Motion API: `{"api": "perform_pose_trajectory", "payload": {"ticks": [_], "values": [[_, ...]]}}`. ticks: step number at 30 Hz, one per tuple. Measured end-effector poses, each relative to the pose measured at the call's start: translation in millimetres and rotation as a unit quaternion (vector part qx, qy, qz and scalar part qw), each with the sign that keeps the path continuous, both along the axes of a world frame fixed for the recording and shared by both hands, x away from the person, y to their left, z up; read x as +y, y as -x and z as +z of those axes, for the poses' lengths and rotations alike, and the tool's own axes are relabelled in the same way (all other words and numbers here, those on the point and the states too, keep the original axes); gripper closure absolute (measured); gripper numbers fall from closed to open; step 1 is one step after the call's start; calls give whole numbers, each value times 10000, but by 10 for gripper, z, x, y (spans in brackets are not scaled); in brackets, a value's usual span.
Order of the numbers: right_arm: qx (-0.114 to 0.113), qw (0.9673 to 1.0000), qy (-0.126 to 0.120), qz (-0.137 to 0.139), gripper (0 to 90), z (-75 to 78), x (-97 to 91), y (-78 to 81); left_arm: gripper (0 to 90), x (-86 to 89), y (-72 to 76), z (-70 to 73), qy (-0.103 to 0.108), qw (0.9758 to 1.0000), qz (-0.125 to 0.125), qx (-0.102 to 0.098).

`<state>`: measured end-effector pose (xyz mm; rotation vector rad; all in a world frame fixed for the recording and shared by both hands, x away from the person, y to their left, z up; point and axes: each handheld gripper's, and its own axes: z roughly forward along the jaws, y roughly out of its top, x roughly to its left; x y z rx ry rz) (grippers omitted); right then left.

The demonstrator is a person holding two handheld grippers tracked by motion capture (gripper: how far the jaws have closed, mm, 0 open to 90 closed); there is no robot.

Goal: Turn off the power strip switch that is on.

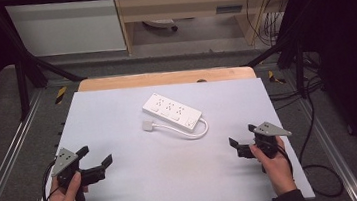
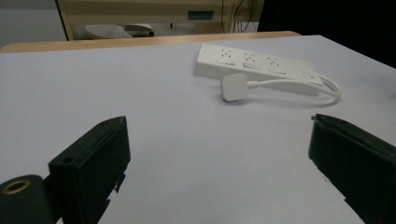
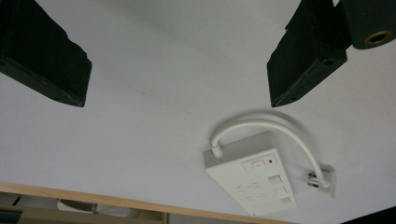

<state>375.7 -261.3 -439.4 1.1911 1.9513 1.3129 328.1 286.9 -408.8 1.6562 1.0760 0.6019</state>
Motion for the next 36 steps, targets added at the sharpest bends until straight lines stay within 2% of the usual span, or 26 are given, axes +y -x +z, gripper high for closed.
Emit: {"api": "perform_pose_trajectory", "payload": {"ticks": [5, 9, 13, 20, 22, 31, 33, 36], "values": [[-105, 9999, -88, -6, 67, 24, -11, 22, 54, -44, 5, 0, -10, 10000, -63, -7], [-10, 9999, -108, -59, 46, 20, -5, 5, 54, -41, 13, -2, -6, 9999, -99, -12], [-34, 9999, -89, -54, 42, 21, 12, 1, 54, -36, 15, -3, 19, 10000, -86, 9], [-285, 9995, -8, 161, 35, 57, 82, 32, 53, -88, 17, -4, -74, 9998, -195, -29], [-287, 9995, 7, 165, 36, 55, 89, 32, 54, -83, 17, 1, -27, 9999, -159, -22], [-317, 9994, -25, 110, 41, 75, 73, 57, 54, -77, 25, -7, -68, 9999, -151, 16], [-228, 9995, -93, 191, 48, 82, 70, 56, 56, -64, 38, -15, -178, 9998, -26, 79], [-260, 9993, -83, 271, 51, 94, 97, 60, 60, -47, 55, -8, -139, 9998, -46, 94]]}}
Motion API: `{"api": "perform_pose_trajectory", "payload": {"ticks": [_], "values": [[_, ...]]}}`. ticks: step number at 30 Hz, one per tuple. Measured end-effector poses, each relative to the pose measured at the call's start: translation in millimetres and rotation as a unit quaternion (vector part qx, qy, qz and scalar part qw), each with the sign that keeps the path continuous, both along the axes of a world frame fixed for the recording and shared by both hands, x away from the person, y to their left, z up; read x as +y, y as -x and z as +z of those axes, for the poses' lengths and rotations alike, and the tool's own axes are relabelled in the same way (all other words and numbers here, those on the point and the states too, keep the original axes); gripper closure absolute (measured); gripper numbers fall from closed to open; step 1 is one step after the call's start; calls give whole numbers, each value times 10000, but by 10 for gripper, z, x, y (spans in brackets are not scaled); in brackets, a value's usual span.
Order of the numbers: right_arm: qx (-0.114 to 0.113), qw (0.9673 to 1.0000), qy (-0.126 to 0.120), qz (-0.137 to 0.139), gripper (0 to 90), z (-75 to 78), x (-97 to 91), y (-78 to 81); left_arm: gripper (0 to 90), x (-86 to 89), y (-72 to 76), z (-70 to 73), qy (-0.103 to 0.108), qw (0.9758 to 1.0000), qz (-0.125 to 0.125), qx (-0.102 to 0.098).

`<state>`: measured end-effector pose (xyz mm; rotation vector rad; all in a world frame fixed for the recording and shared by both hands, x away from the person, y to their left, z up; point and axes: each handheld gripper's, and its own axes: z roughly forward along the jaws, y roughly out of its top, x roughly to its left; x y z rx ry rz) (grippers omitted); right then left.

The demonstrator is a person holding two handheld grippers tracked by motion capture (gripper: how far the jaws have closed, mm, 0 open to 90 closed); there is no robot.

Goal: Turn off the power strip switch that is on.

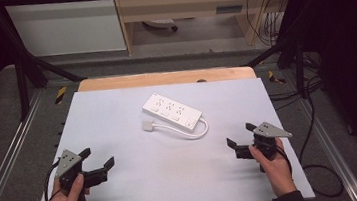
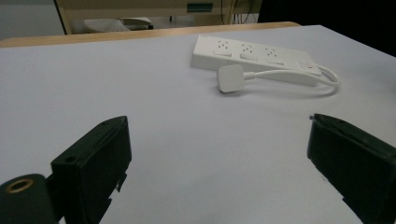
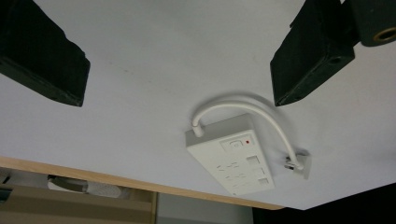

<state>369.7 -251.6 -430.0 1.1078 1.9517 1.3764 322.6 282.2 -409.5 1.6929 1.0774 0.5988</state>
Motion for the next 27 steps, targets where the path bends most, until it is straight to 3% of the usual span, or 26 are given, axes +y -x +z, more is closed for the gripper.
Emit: {"api": "perform_pose_trajectory", "payload": {"ticks": [6, 10, 20, 27], "values": [[-90, 9997, 84, 229, 63, 31, 64, 22, 58, 22, 49, -3, 85, 9999, -30, 64], [-122, 9994, -21, 309, 60, 51, 90, 53, 56, 5, 71, -3, 82, 9999, -130, 46], [78, 9988, -246, 413, 38, 97, 234, 123, 56, 4, 94, 0, 13, 9999, -168, 15], [76, 9985, -219, 503, 28, 190, 322, 91, 62, -6, 89, -5, 45, 9998, -183, 59]]}}
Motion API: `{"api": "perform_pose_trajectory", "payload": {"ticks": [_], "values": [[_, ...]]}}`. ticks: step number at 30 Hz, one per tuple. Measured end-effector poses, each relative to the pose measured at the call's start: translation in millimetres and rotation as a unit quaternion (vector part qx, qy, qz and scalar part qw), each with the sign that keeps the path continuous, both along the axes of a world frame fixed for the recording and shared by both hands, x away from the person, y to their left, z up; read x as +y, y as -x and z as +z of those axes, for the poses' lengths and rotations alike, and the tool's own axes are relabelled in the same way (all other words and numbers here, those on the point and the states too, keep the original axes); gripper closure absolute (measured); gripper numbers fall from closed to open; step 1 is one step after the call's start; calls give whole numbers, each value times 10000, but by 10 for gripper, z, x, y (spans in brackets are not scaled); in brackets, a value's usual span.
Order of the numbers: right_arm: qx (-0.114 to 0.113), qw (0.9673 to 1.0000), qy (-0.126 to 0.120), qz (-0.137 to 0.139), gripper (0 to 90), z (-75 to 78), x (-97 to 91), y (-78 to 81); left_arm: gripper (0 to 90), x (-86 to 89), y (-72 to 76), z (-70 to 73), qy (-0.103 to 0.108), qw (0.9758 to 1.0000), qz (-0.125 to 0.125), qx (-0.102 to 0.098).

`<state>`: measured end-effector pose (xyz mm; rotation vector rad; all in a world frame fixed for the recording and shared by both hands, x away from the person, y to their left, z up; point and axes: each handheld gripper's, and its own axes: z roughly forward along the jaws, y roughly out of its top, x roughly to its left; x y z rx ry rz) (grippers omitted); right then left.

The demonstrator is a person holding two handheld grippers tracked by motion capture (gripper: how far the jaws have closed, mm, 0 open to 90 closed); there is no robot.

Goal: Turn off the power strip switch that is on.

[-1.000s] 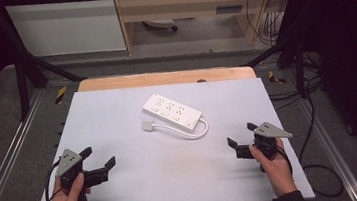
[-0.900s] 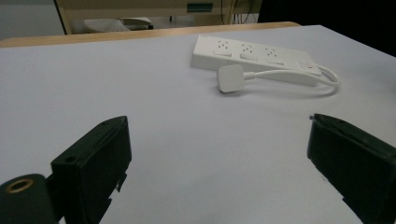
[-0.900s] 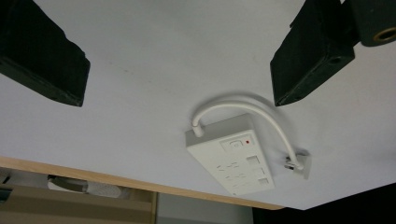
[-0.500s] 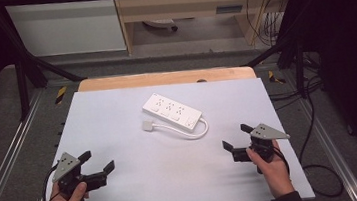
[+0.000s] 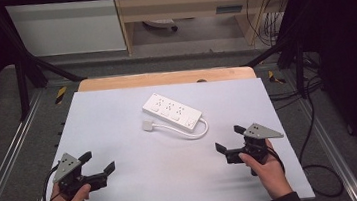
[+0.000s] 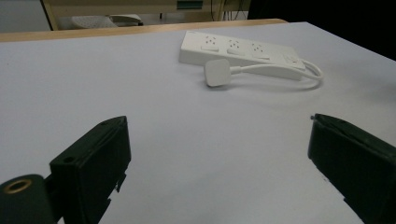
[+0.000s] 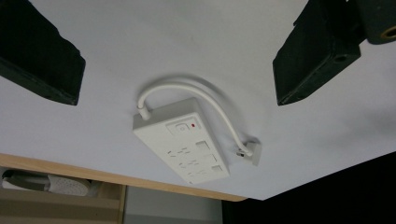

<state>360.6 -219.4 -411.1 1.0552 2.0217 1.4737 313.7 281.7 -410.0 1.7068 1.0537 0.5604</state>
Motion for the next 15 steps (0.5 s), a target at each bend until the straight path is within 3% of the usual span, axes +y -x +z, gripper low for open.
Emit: {"api": "perform_pose_trajectory", "payload": {"ticks": [7, 15], "values": [[-50, 10000, -4, 42, 29, 122, 31, -96, 64, 26, 13, -2, -6, 10000, 40, 15], [-52, 9998, 166, 137, 28, 290, 134, -238, 53, 18, 8, -10, -35, 10000, 32, 24]]}}
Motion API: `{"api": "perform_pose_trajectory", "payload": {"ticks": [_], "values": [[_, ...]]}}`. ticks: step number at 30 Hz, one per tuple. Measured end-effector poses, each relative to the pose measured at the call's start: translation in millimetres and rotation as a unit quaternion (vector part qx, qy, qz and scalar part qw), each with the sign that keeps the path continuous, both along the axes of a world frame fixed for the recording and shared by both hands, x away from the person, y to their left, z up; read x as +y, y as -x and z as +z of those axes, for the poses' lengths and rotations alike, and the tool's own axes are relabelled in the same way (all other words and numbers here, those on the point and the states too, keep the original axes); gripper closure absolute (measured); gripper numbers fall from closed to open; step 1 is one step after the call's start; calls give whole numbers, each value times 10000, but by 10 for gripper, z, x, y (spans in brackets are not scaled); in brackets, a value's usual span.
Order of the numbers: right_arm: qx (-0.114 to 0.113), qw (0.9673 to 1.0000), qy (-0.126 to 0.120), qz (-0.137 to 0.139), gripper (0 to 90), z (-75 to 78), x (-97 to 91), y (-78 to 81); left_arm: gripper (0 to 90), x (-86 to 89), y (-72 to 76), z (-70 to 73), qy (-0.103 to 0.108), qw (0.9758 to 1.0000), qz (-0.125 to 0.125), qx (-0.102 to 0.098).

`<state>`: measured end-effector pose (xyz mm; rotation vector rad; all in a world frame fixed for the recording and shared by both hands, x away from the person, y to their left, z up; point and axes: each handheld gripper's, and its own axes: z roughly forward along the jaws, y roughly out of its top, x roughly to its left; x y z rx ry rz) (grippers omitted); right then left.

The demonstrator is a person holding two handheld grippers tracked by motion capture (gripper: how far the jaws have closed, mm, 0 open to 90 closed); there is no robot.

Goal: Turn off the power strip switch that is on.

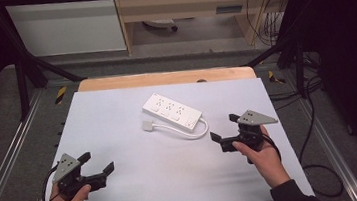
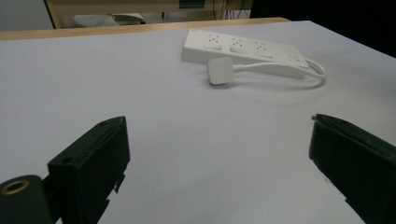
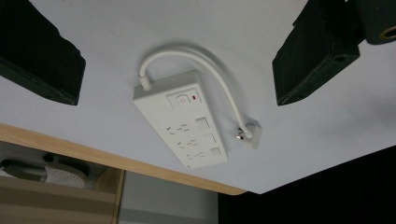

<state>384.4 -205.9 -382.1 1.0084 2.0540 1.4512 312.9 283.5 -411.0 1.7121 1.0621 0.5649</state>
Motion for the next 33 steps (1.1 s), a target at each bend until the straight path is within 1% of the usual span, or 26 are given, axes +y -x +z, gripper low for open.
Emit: {"api": "perform_pose_trajectory", "payload": {"ticks": [4, 5, 7, 8, 10, 11, 13, 15, 17, 20, 21, 23, 25, 26, 27, 30, 33], "values": [[-35, 10000, 81, 44, 28, 45, 57, -45, 53, -4, 1, -5, -23, 10000, -28, 17], [-99, 9998, 159, 36, 28, 73, 94, -66, 53, -6, 1, -6, -29, 10000, -35, 20], [-134, 9997, 189, 34, 28, 87, 112, -76, 53, -5, 3, -5, -54, 10000, -48, 23], [-156, 9997, 163, 40, 30, 113, 134, -104, 53, -6, 3, -6, -54, 10000, -52, 25], [-151, 9998, 155, 46, 31, 126, 147, -120, 53, -11, -2, -11, -47, 10000, -58, 32], [-114, 9997, 212, 66, 38, 144, 173, -160, 53, -14, -2, -13, -50, 10000, -58, 41], [-76, 9997, 225, 64, 40, 153, 186, -184, 53, -18, -1, -14, -59, 9999, -77, 44], [-17, 9999, 155, 74, 42, 176, 207, -226, 53, -21, 0, -15, -61, 9999, -87, 48], [-2, 9999, 128, 88, 43, 203, 229, -260, 53, -18, 0, -15, -65, 9999, -86, 48], [-11, 9998, 169, 67, 43, 251, 264, -330, 53, -13, -1, -15, -71, 9999, -93, 50], [-11, 9998, 169, 67, 43, 251, 264, -330, 53, -16, -1, -17, -66, 9999, -92, 55], [-3, 9999, 133, 16, 44, 287, 282, -378, 54, -23, -2, -21, -69, 9999, -109, 75], [12, 9999, 127, -9, 45, 296, 289, -393, 53, -30, -1, -22, -77, 9999, -130, 73], [-3, 9998, 168, -47, 45, 302, 296, -410, 53, -31, -2, -22, -92, 9998, -135, 66], [12, 9996, 225, -157, 40, 306, 314, -442, 53, -31, -1, -23, -104, 9998, -140, 68], [17, 9997, 203, -147, 42, 312, 333, -468, 53, -24, 1, -21, -83, 9998, -139, 78], [-15, 9996, 217, -178, 63, 333, 358, -498, 53, 1, -2, -17, -72, 9999, -87, 65]]}}
